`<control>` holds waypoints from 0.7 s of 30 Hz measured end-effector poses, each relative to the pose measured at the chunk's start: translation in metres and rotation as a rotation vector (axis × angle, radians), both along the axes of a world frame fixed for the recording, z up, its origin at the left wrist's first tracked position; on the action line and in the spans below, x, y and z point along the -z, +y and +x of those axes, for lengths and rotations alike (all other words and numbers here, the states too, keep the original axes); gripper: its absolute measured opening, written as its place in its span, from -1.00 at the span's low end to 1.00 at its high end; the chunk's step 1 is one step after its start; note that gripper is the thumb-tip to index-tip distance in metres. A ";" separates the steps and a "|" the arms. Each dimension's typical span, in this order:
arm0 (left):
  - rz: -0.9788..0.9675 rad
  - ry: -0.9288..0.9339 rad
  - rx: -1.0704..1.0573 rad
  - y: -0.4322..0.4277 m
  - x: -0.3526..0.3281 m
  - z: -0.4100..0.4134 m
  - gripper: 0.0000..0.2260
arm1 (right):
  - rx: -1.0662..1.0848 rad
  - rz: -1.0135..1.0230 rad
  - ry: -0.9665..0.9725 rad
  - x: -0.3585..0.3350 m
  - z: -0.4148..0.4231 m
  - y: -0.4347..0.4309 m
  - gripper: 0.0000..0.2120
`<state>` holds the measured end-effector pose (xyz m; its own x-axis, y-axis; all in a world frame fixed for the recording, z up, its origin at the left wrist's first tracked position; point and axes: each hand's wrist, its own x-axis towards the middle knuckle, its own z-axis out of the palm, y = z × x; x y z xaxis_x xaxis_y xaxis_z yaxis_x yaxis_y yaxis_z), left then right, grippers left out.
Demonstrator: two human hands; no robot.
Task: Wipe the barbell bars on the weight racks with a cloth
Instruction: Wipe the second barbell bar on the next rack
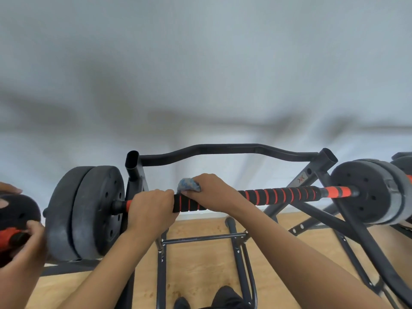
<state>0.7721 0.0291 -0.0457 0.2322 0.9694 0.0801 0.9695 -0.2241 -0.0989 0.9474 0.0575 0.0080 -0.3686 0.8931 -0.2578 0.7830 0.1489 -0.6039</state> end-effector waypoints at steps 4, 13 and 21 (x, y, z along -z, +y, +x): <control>-0.107 0.030 -0.033 0.009 -0.012 0.002 -0.74 | -0.079 0.094 -0.161 0.007 -0.010 -0.003 -0.83; -0.388 -0.045 -0.025 0.032 -0.028 0.000 -0.82 | -0.257 0.294 -0.152 0.006 0.007 -0.011 -0.65; 0.063 -0.117 0.063 0.012 0.009 -0.015 -0.63 | -0.080 0.109 -0.113 -0.003 -0.001 0.024 -0.83</control>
<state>0.7571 0.0409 -0.0547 0.2779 0.9453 0.1707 0.9595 -0.2817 -0.0023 0.9465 0.0814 0.0110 -0.4142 0.8869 -0.2047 0.8280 0.2737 -0.4894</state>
